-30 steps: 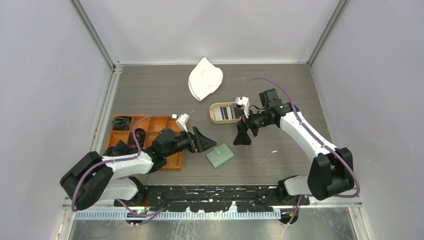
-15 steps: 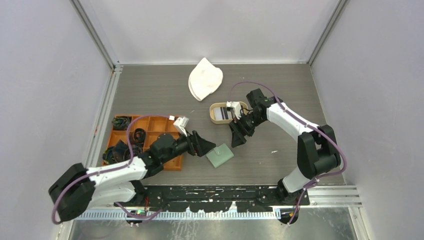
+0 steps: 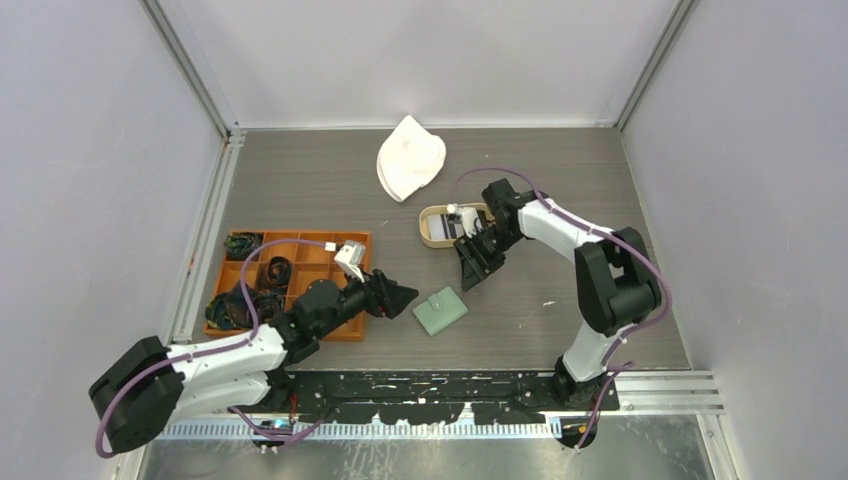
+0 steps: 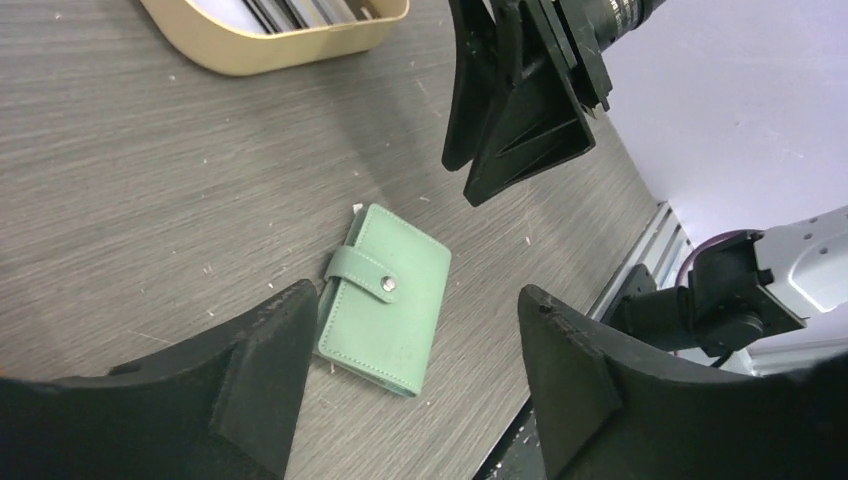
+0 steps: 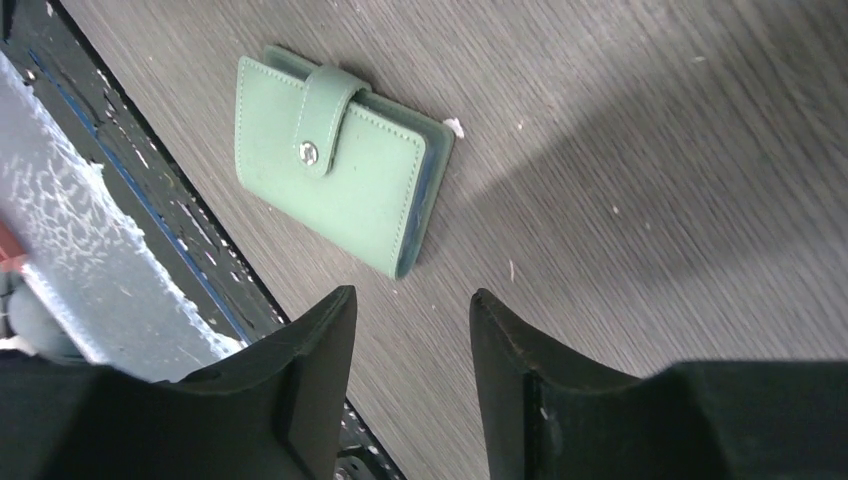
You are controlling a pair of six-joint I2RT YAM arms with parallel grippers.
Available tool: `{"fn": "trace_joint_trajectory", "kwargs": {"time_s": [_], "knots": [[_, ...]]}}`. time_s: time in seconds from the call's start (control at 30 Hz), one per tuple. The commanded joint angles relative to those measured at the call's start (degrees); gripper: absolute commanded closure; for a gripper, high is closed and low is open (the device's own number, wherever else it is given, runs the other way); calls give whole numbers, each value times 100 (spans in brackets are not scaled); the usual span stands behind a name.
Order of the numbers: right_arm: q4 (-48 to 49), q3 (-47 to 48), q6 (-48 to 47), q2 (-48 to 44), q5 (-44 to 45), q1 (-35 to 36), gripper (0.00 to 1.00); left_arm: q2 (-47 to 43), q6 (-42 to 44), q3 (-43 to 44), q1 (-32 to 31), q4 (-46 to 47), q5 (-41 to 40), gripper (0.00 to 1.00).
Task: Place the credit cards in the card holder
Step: Pick up the card holder from the center of the board.
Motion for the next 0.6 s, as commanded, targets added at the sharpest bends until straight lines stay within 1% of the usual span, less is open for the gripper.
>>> {"fn": "trace_joint_trajectory", "kwargs": {"time_s": [0.0,0.03,0.1,0.13,0.2,0.27,0.4,0.57], "knots": [[31,317,387,367,-347,268,50,430,-9,279,-27,506,135,32],[77,315,429,449,-342,358,50,520,-23,295,-30,492,148,38],[123,331,511,592,-379,477,51,662,-19,372,-26,371,154,47],[114,366,527,664,-396,539,51,722,0,430,-26,276,345,50],[94,420,575,822,-405,647,52,802,49,558,-35,15,424,54],[73,462,600,967,-358,749,53,846,187,707,-35,-374,425,55],[43,508,597,1123,-166,924,55,936,421,967,-66,-1076,423,53],[47,537,628,1190,-27,997,66,1144,415,1029,-104,-1417,488,48]]}}
